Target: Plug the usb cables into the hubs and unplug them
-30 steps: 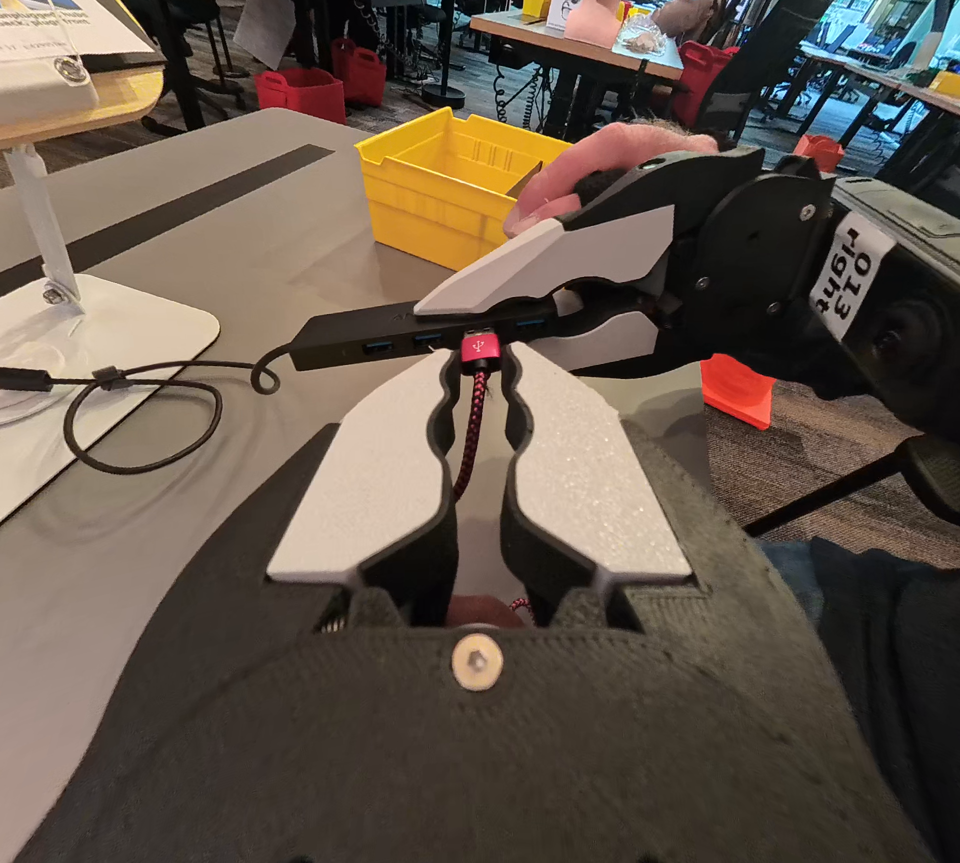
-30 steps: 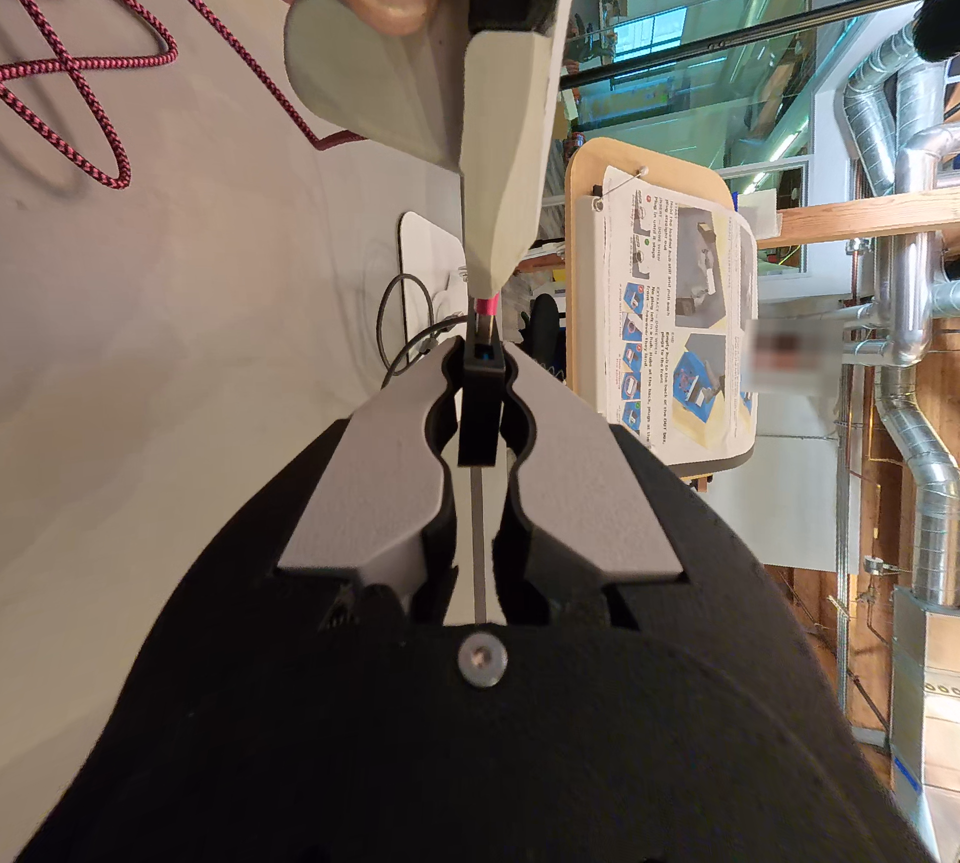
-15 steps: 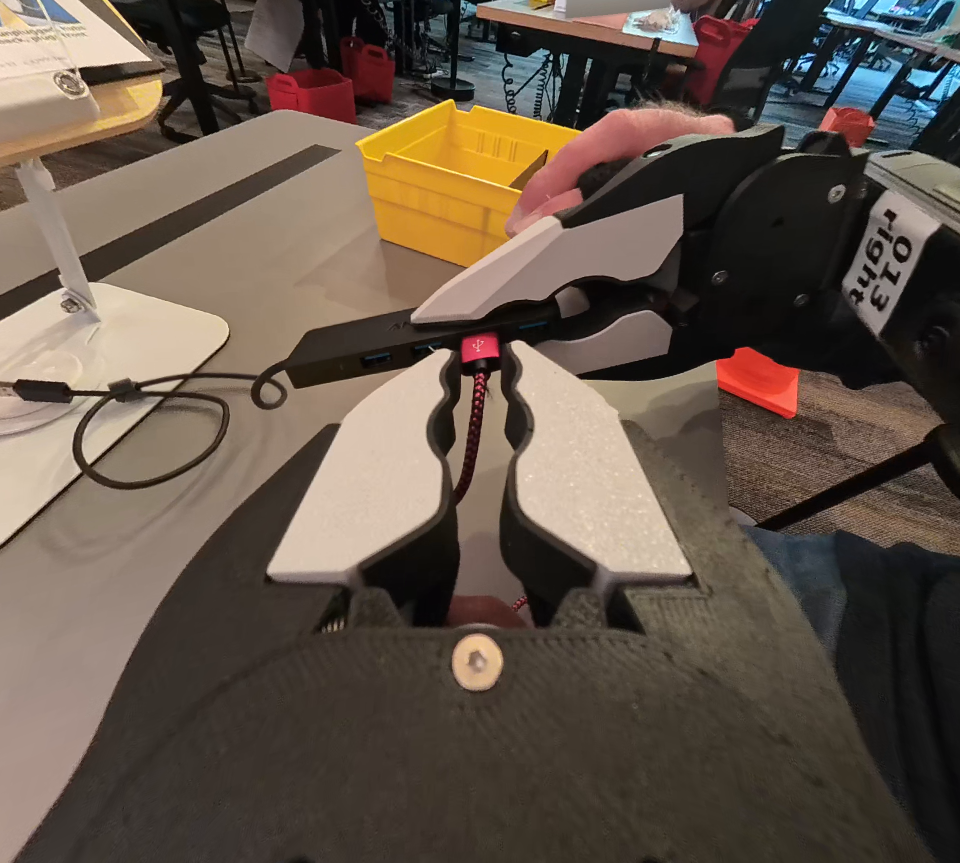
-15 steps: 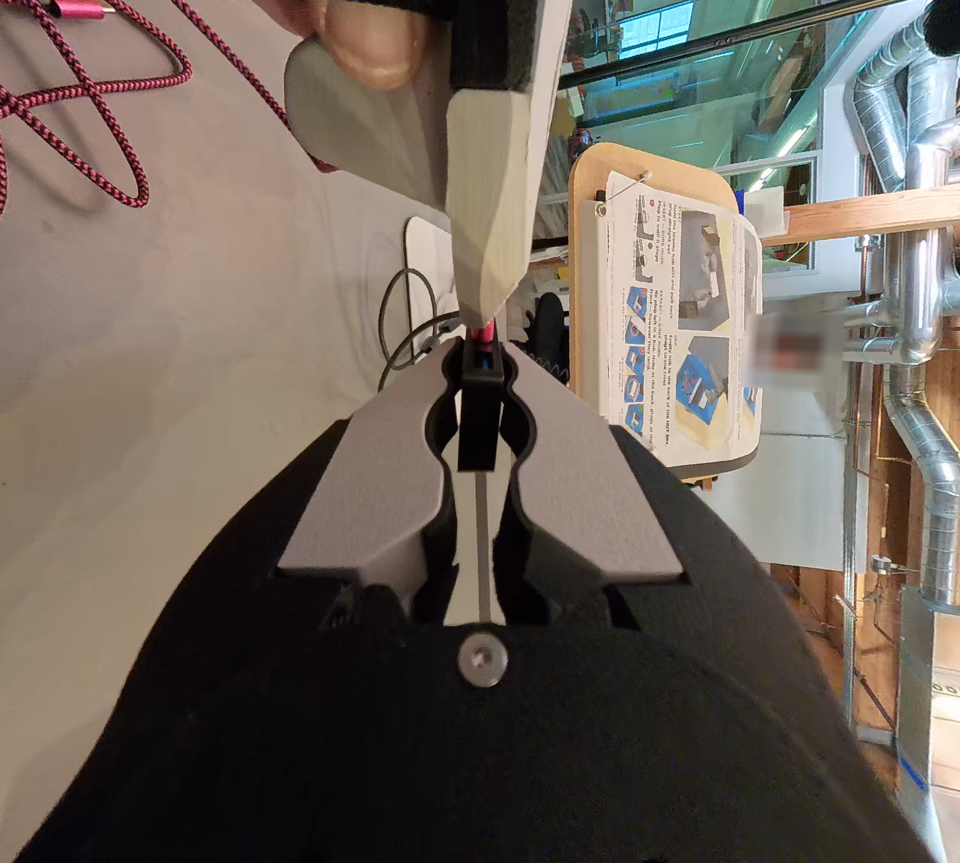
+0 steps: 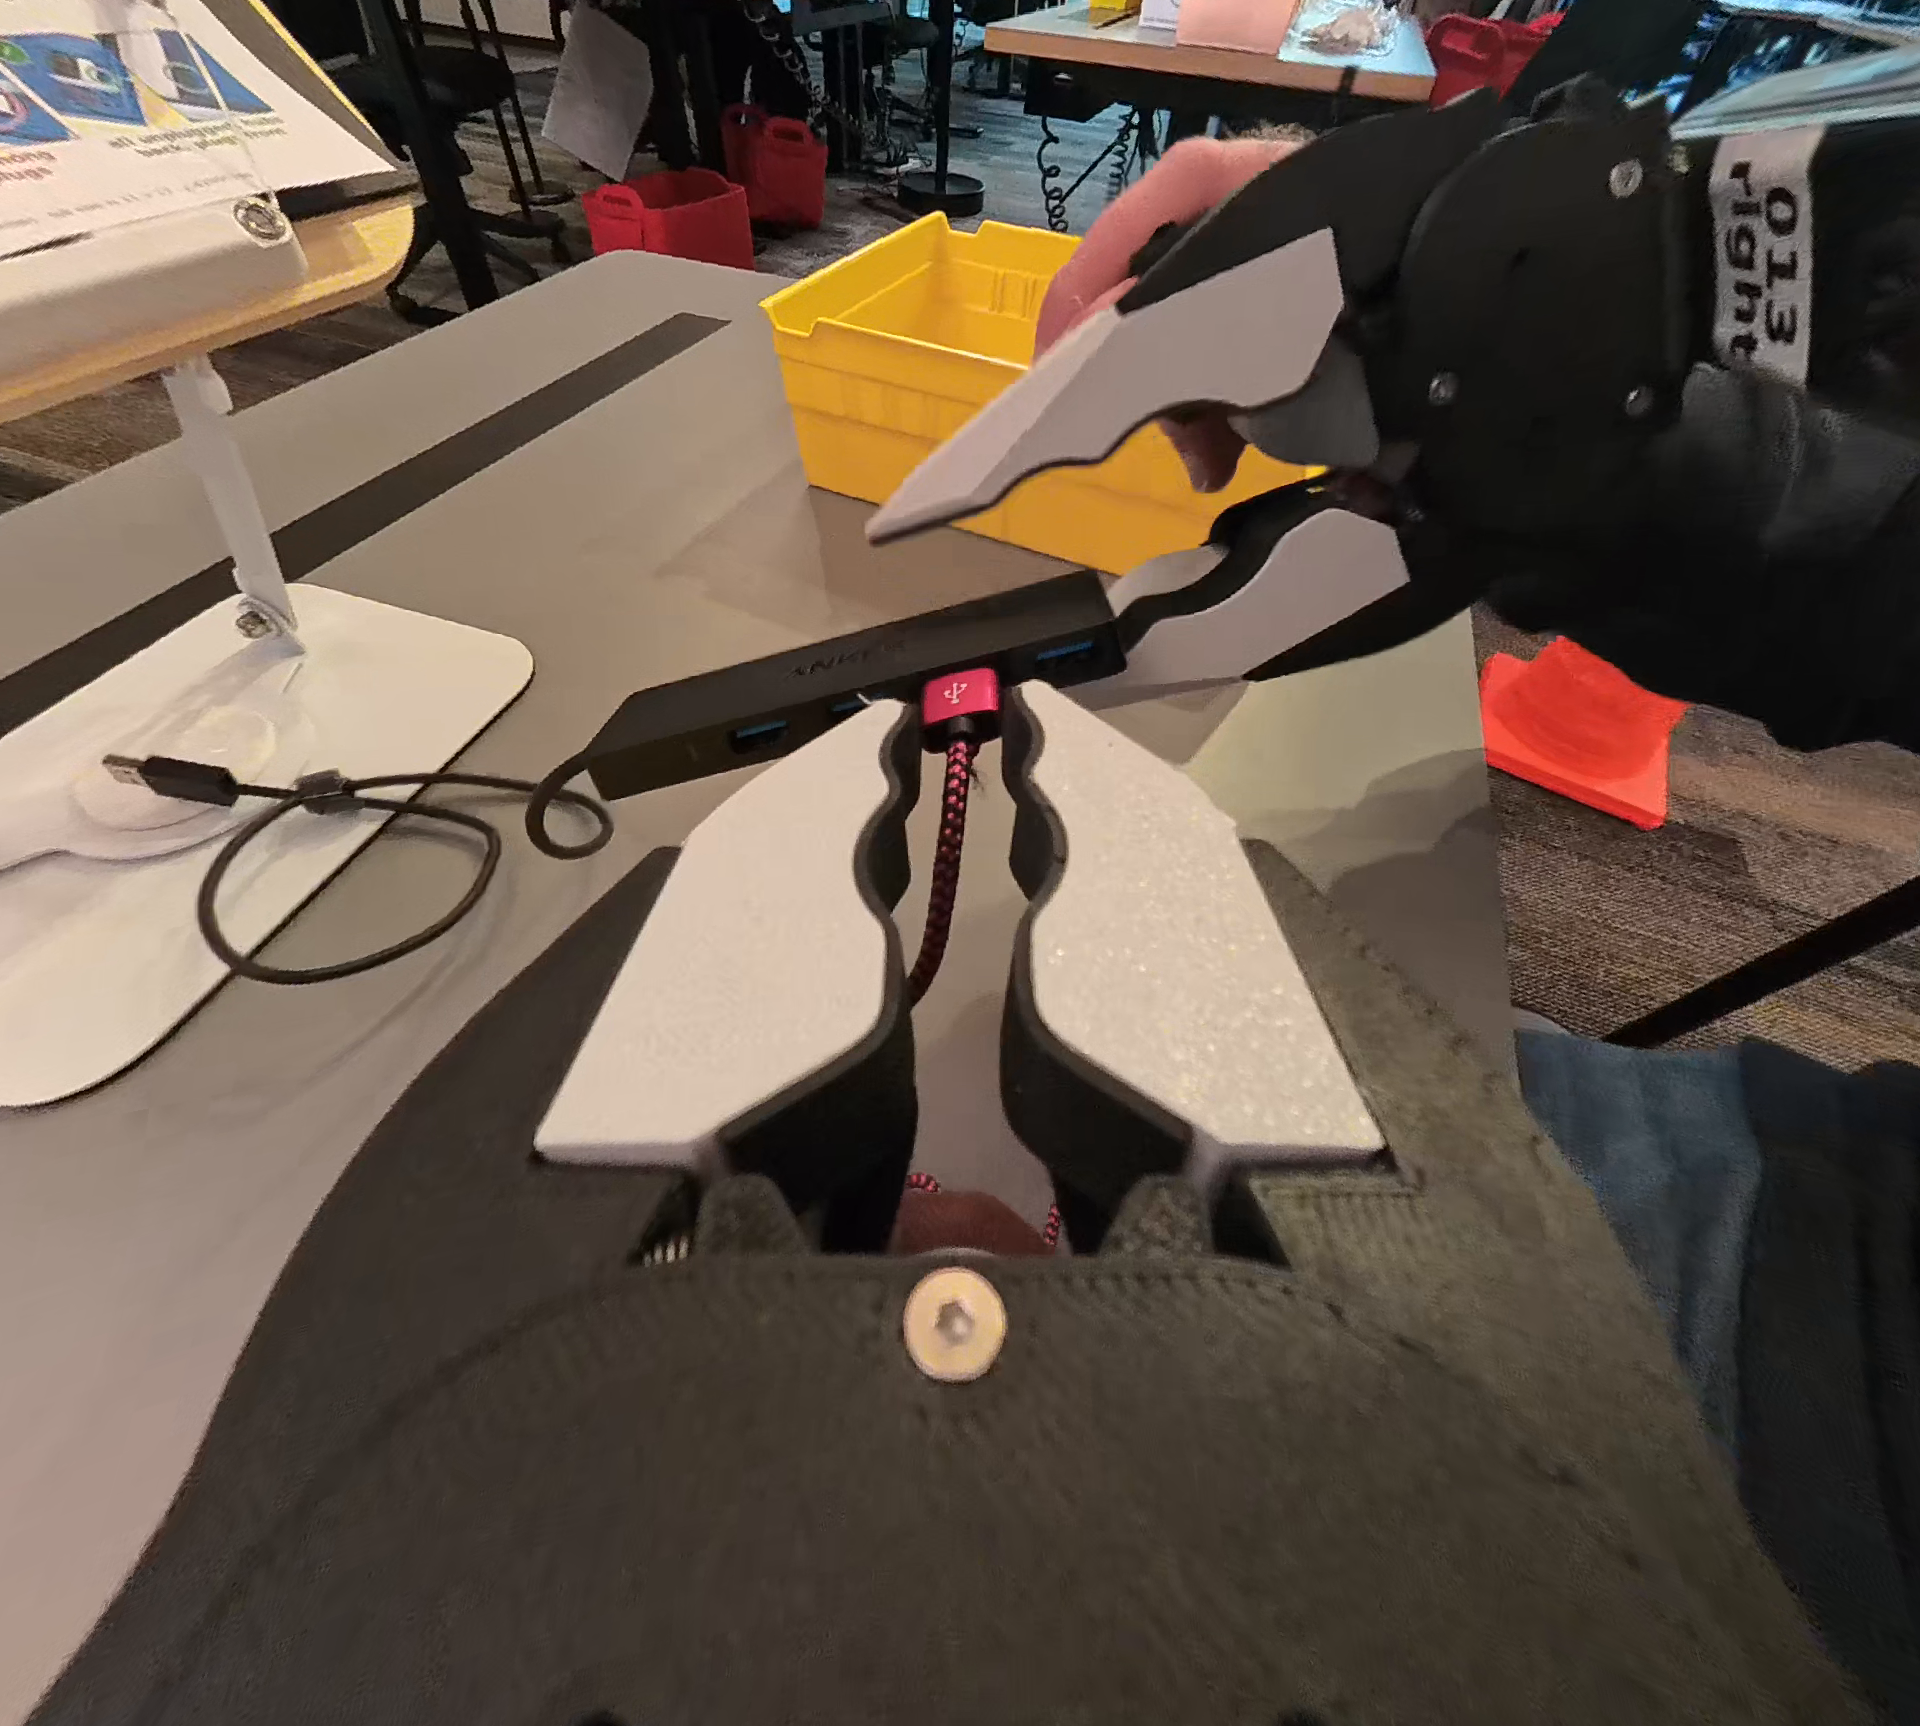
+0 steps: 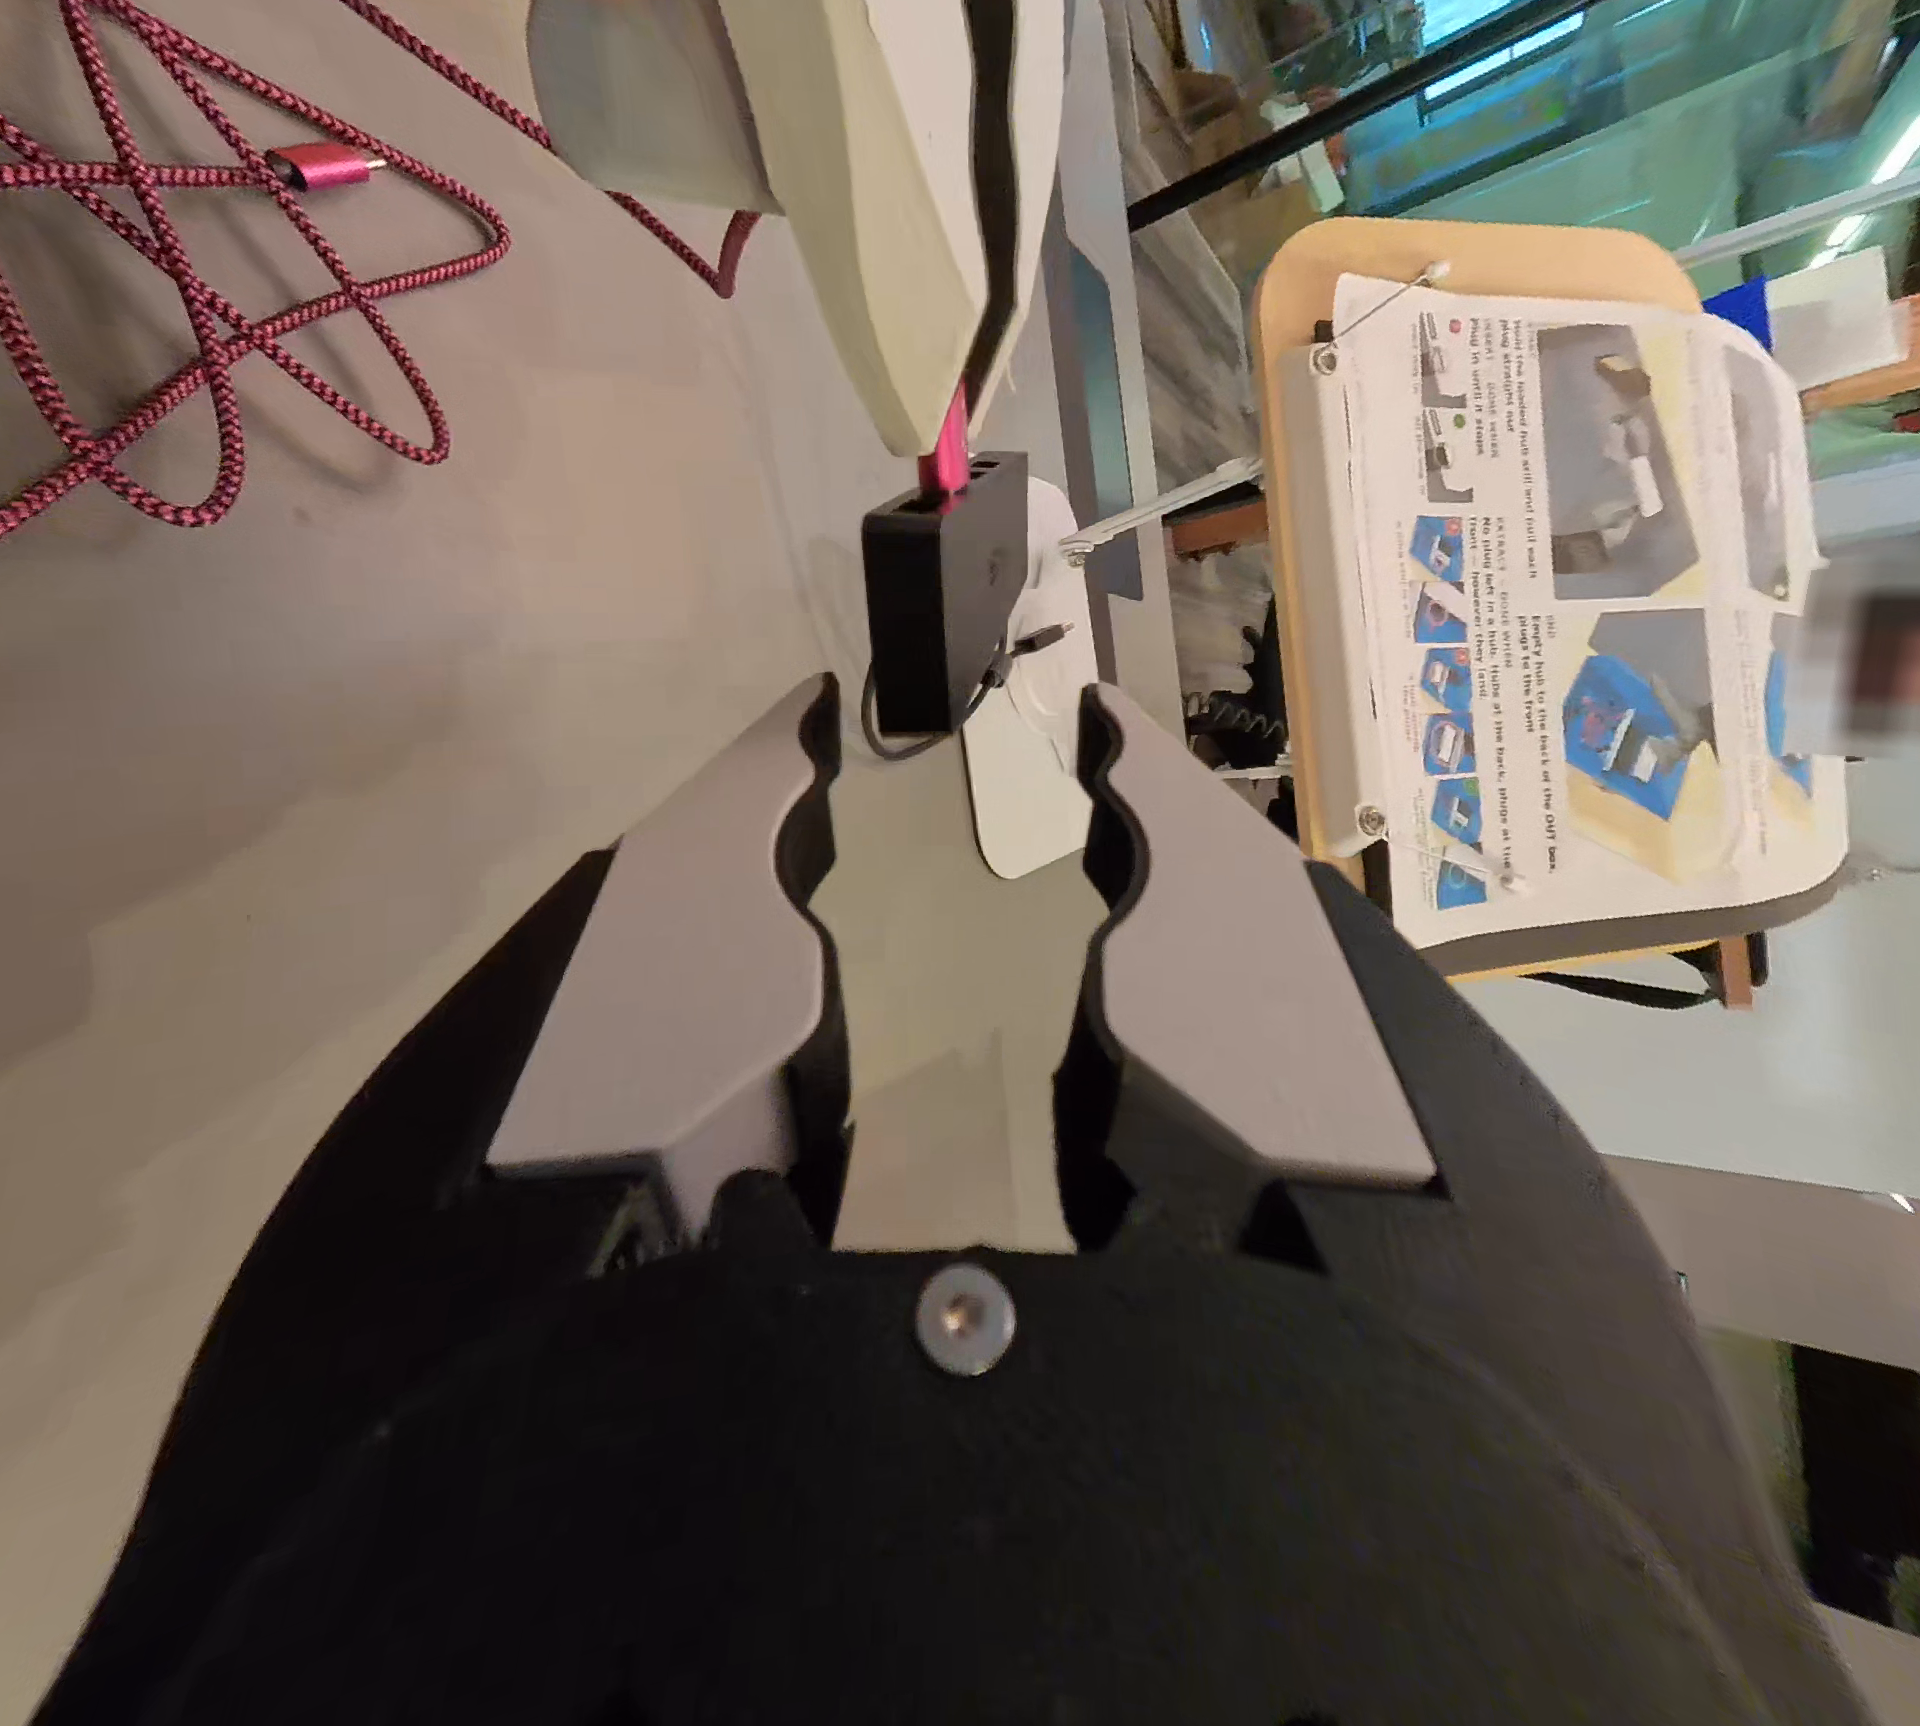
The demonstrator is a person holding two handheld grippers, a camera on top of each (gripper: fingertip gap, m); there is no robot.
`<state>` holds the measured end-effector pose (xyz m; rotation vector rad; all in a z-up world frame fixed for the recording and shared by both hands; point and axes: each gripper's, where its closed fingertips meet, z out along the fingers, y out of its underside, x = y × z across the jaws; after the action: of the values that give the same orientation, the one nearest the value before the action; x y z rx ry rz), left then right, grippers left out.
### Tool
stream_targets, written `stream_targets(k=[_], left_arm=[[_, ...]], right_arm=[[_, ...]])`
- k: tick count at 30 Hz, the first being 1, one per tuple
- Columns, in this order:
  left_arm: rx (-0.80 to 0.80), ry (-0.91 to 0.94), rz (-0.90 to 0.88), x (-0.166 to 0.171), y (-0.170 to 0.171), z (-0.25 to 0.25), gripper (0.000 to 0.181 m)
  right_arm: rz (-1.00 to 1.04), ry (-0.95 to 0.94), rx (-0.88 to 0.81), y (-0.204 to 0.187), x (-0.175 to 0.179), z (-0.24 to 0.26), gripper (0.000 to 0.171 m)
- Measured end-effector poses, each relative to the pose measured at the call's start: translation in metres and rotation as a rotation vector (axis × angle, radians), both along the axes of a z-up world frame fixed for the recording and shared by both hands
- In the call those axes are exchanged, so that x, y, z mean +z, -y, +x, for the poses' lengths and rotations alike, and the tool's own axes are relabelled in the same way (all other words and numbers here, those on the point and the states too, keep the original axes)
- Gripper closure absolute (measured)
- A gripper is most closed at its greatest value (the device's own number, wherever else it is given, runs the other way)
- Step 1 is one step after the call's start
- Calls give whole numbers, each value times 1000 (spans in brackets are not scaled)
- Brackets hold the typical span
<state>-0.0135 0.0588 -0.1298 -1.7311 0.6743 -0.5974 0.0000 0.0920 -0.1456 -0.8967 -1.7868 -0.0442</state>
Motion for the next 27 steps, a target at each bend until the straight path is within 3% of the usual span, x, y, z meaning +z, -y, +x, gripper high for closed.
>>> stream_targets(k=[5,7,13,15,18,27], left_arm=[[-18,27,-12,1,1,6,167],[-29,37,-18,1,2,10,167],[-23,93,-24,6,2,5,166],[12,93,-10,11,0,-3,153],[48,85,7,16,1,-18,149],[67,-147,-34,-11,10,-28,142]], right_arm=[[101,21,36,10,-1,-11,140],[170,22,17,8,-1,-17,162],[151,-19,-9,3,8,-20,164],[138,-39,-26,-2,14,-18,164],[108,-74,-71,-15,24,-9,164],[59,-90,-164,-38,42,8,164]])
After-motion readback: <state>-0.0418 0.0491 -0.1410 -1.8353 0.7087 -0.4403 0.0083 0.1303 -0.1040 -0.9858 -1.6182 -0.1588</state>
